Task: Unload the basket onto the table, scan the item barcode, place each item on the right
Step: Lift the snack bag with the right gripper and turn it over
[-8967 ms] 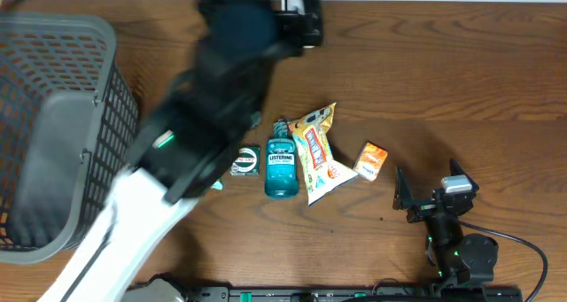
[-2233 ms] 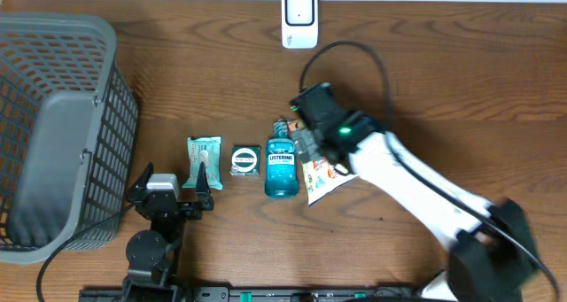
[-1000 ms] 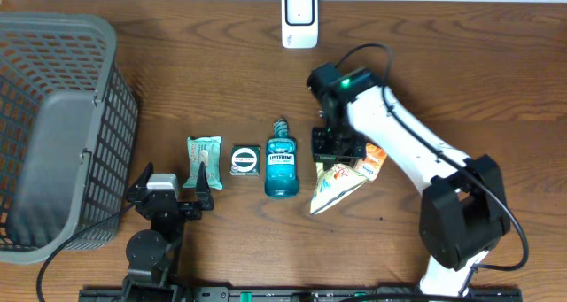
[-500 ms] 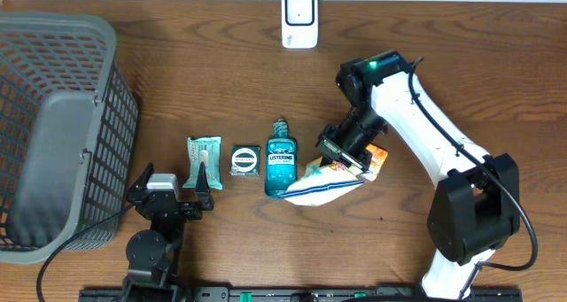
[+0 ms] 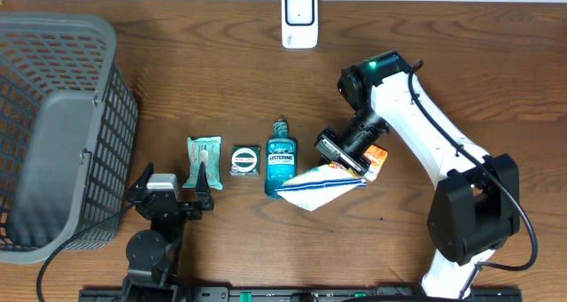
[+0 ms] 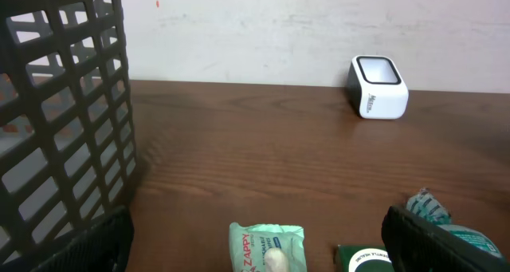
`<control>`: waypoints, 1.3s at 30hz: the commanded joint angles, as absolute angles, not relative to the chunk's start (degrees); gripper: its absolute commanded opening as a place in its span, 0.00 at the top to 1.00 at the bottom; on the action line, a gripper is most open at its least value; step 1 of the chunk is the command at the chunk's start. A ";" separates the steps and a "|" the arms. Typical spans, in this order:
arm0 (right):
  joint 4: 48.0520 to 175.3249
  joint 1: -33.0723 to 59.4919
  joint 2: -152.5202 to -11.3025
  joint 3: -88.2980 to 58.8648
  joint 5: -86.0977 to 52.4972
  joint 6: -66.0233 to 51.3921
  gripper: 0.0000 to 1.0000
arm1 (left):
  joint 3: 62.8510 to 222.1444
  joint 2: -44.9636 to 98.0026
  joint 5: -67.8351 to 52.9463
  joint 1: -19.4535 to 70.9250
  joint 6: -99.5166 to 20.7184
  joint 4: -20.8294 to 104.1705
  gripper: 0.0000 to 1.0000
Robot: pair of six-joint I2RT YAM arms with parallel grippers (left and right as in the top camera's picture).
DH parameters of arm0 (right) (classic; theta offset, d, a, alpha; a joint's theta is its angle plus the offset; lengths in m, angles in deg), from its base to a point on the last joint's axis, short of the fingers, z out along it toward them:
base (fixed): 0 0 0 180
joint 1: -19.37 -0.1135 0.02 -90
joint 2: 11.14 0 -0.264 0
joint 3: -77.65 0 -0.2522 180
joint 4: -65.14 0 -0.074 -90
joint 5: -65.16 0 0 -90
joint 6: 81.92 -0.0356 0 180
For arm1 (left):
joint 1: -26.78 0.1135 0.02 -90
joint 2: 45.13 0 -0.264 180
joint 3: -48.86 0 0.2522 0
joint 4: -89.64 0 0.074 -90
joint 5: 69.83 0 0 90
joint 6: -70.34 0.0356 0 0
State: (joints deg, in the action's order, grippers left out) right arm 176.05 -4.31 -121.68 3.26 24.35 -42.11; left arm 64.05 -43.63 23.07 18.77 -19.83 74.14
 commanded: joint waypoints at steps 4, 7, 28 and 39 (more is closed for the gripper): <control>175.43 -3.28 -120.85 4.11 26.90 -60.97 0.98 | 62.87 -43.74 23.57 18.99 -19.67 72.04 0.02; 173.40 -2.63 -120.85 4.11 23.10 -78.15 0.99 | 62.87 -43.74 23.57 18.99 -19.67 72.04 0.03; 172.29 -0.68 -120.85 4.11 8.00 -109.30 0.98 | 62.87 -43.74 23.59 18.99 -19.70 72.04 0.02; 165.75 -0.09 -120.85 4.11 2.36 -109.30 0.99 | 62.87 -43.74 23.57 18.99 -19.70 72.04 0.02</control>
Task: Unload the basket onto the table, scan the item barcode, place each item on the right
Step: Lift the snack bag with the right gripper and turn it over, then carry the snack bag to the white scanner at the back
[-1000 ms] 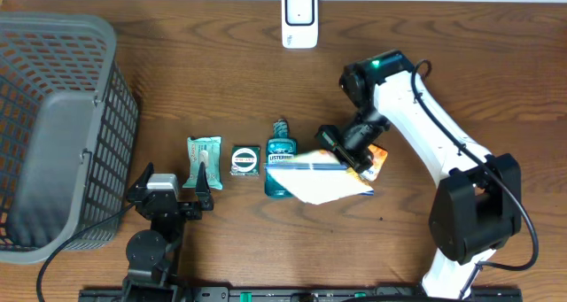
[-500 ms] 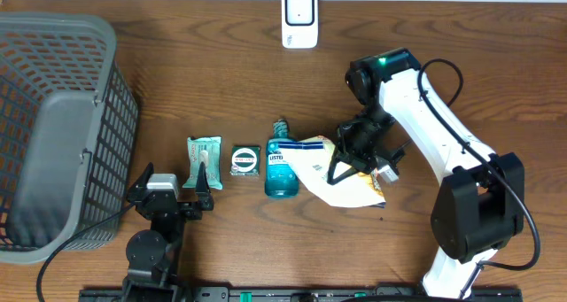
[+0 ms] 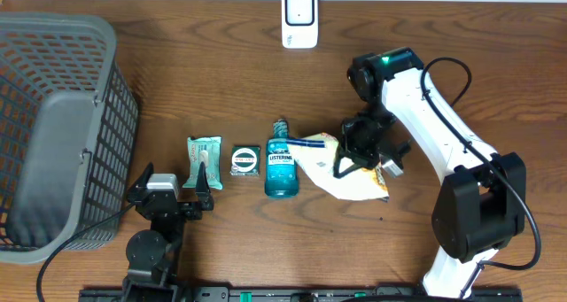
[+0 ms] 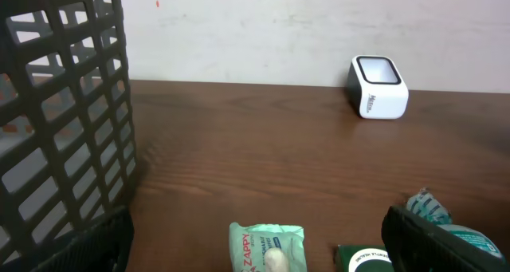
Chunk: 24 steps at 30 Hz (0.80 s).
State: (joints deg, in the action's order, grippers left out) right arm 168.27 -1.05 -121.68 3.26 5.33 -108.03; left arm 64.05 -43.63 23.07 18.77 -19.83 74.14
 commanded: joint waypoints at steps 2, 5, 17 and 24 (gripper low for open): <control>162.78 0.19 -120.85 4.11 0.17 -109.30 0.99 | 62.87 -43.74 23.57 18.99 -19.70 72.04 0.02; 157.73 0.72 -120.85 4.11 -4.13 -109.30 0.99 | 62.87 -43.74 23.57 18.99 -19.67 72.04 0.02; 147.30 0.96 -120.85 4.16 -7.78 -108.84 0.99 | 62.87 -43.74 23.57 18.99 -19.67 72.04 0.02; 140.51 0.98 -120.85 4.16 -4.81 -100.71 0.99 | 62.87 -43.74 23.57 18.99 -19.67 72.04 0.02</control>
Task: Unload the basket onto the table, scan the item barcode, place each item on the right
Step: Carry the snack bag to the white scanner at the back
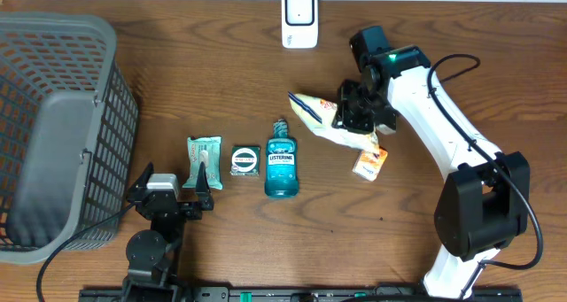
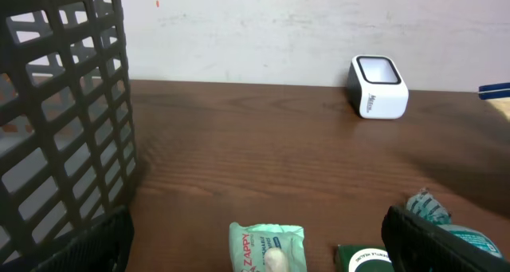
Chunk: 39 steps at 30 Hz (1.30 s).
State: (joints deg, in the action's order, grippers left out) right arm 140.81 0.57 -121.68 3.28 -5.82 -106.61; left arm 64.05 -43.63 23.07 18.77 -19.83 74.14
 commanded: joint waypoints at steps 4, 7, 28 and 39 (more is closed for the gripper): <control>134.71 0.76 -120.85 4.16 -14.69 -96.08 0.99 | 62.87 -43.74 23.59 18.99 -19.67 72.04 0.02; 131.33 -0.48 -120.85 4.13 -26.65 -96.01 0.99 | 62.87 -43.74 23.57 18.99 -19.70 72.04 0.02; 77.27 -9.05 -129.33 4.13 -59.00 -67.60 0.99 | 62.87 -43.74 23.57 18.99 -19.67 72.04 0.02; 35.81 -7.89 -146.62 7.63 -58.10 -47.16 0.99 | 62.87 -43.74 23.57 18.99 -19.67 72.04 0.02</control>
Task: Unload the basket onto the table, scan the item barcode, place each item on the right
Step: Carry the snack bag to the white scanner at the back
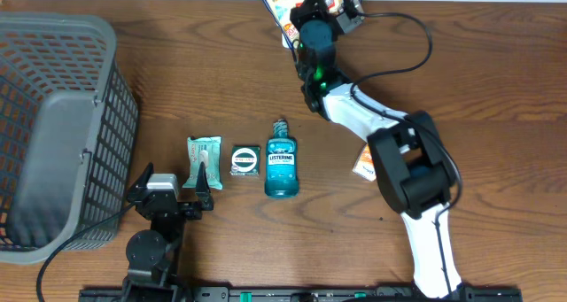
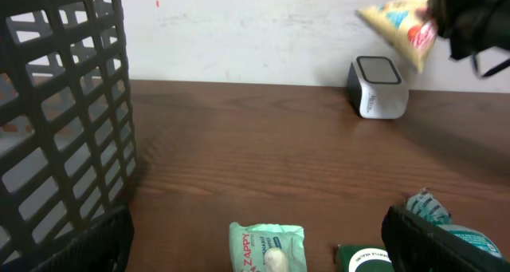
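A yellow snack bag (image 2: 396, 21) hangs in the air just above the white barcode scanner (image 2: 377, 87) at the table's back edge. My right gripper (image 2: 460, 18) is shut on the bag's right end. In the overhead view the raised right gripper (image 1: 312, 4) and the bag cover most of the scanner. My left gripper (image 1: 173, 180) rests open at the front left, with nothing between its fingers (image 2: 437, 242).
In a row mid-table lie a green Zappy packet (image 1: 203, 158), a dark green round-labelled box (image 1: 244, 159) and a blue Listerine bottle (image 1: 281, 165). A small orange packet (image 1: 363, 163) lies to the right. A grey mesh basket (image 1: 53, 125) fills the left side.
My right gripper, still holding the snack bag, has moved from low over the table right of the scanner to high above the scanner. The left arm has not moved.
At first my right gripper was on the snack bag lying beside the Listerine bottle. Then the bag was off the table next to the bottle, then nearer the scanner. Now it hangs above the scanner. The left gripper stayed open and still.
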`<control>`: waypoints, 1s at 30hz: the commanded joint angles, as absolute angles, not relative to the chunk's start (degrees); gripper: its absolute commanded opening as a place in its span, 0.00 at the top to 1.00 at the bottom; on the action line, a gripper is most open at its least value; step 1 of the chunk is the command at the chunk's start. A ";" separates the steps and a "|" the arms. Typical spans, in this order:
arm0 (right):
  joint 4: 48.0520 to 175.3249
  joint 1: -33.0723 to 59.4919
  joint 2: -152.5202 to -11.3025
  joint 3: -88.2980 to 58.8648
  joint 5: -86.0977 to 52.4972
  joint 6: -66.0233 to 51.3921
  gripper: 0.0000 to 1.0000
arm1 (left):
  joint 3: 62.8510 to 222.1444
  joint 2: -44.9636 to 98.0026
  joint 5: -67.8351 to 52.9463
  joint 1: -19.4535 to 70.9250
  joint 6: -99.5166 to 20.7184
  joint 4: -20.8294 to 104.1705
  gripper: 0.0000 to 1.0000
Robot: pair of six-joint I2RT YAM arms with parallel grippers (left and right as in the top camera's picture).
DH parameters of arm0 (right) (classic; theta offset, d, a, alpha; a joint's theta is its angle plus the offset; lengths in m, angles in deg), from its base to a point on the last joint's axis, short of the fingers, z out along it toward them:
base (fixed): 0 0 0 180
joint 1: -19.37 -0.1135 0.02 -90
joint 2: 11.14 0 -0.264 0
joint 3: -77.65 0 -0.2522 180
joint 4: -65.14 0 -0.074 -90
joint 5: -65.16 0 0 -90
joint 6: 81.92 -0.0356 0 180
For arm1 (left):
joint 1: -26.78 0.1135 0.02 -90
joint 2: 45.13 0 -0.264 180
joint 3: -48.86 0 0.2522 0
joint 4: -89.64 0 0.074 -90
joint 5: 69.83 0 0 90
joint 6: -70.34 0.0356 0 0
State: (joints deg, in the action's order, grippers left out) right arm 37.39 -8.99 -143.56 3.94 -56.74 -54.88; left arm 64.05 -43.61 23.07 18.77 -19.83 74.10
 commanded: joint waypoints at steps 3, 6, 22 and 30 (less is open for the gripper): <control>39.42 -6.91 -151.95 15.09 -55.41 -47.16 0.99 | 62.87 -43.74 23.57 18.99 -19.70 72.04 0.02; 42.17 -6.10 -156.41 22.82 -52.22 -47.18 0.99 | 62.87 -43.74 23.57 18.99 -19.67 72.04 0.02; 52.45 -5.62 -160.19 35.15 -51.59 -24.45 0.99 | 62.87 -43.74 23.57 18.99 -19.67 72.04 0.02; 80.66 -6.93 -146.23 35.15 -75.45 -14.40 0.99 | 62.87 -43.74 23.57 18.99 -19.67 72.04 0.02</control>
